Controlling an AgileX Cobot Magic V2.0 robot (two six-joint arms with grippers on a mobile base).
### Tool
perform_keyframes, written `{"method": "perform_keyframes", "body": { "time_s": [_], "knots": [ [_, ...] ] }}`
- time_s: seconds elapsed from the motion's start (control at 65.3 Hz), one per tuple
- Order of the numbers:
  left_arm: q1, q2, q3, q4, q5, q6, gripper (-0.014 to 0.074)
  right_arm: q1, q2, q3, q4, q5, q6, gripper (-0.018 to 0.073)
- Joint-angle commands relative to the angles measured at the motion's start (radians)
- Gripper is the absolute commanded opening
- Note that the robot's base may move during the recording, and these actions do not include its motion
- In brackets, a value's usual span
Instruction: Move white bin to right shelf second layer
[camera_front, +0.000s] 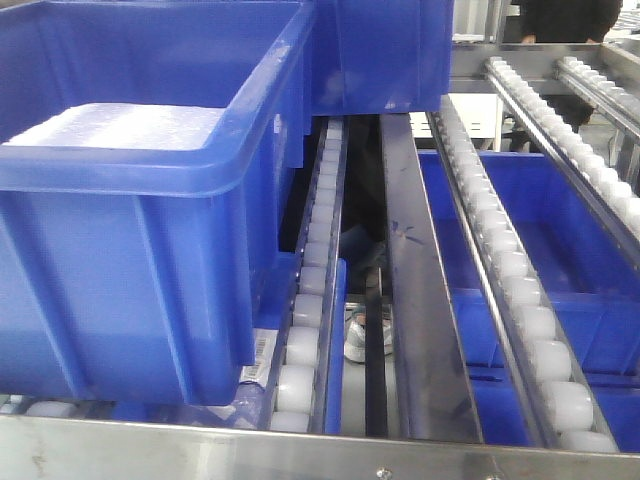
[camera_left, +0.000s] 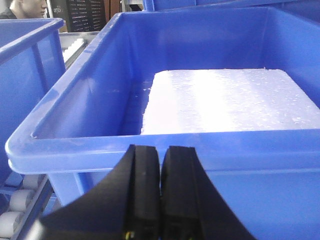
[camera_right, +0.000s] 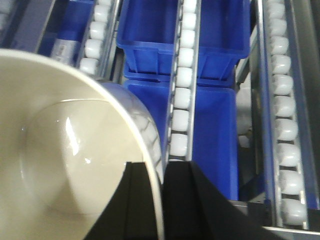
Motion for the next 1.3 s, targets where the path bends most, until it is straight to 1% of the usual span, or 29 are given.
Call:
{"method": "perform_keyframes", "body": {
  "time_s": [0.0,0.138,0.306,0.459,0.628,0.72,0.858,0.995,1.133,1.286],
  "knots": [
    [-0.005,-0.014,0.037,-0.006,-0.084,-0.003,0.0085,0.0,0.049,-0.031,-0.027,-0.085,-0.003,0.0053],
    [-0.005,-0.014,0.037,-0.006,-0.084,-0.003,0.0085,-0.001,0.16,-0.036,0.013,-0.104,0.014,0.0053],
    [-0.005,-0.014,0.037,-0.006,-0.084,-0.003,0.0085,-0.002,0.293,-0.036,0.069,-0.234,0.016,0.0053],
    [-0.005,-0.014,0.037,-0.006,-0.084,-0.003,0.0085,-0.004,0.394,-0.036,0.072,-0.298,0.016,0.0053],
    [-0.005,-0.014,0.037,-0.006,-0.084,-0.003,0.0085,-0.061,0.475,-0.036,0.102,-0.348,0.015,0.0053],
    [-0.005,-0.014,0.037,-0.006,-0.084,-0.003,0.0085,-0.082,0.499,-0.036,0.097,-0.355,0.015,0.0053],
    [-0.005,-0.014,0.037,-0.006,-0.084,-0.003,0.0085,-0.082,0.536,-0.034,0.058,-0.357,0.015,0.0053],
    [-0.005,-0.014,0.037,-0.006,-0.084,-0.003,0.0085,-0.082,0.57,-0.034,0.047,-0.37,0.015,0.0053],
    [-0.005,-0.014,0.037,-0.006,-0.084,-0.003,0.0085,-0.082,0.611,-0.031,0.03,-0.404,0.015,0.0053],
    [-0.005,-0.014,0.037,-0.006,-0.084,-0.003,0.0085,-0.082,0.651,0.002,0.035,-0.454,0.015,0.0054]
  ]
}}
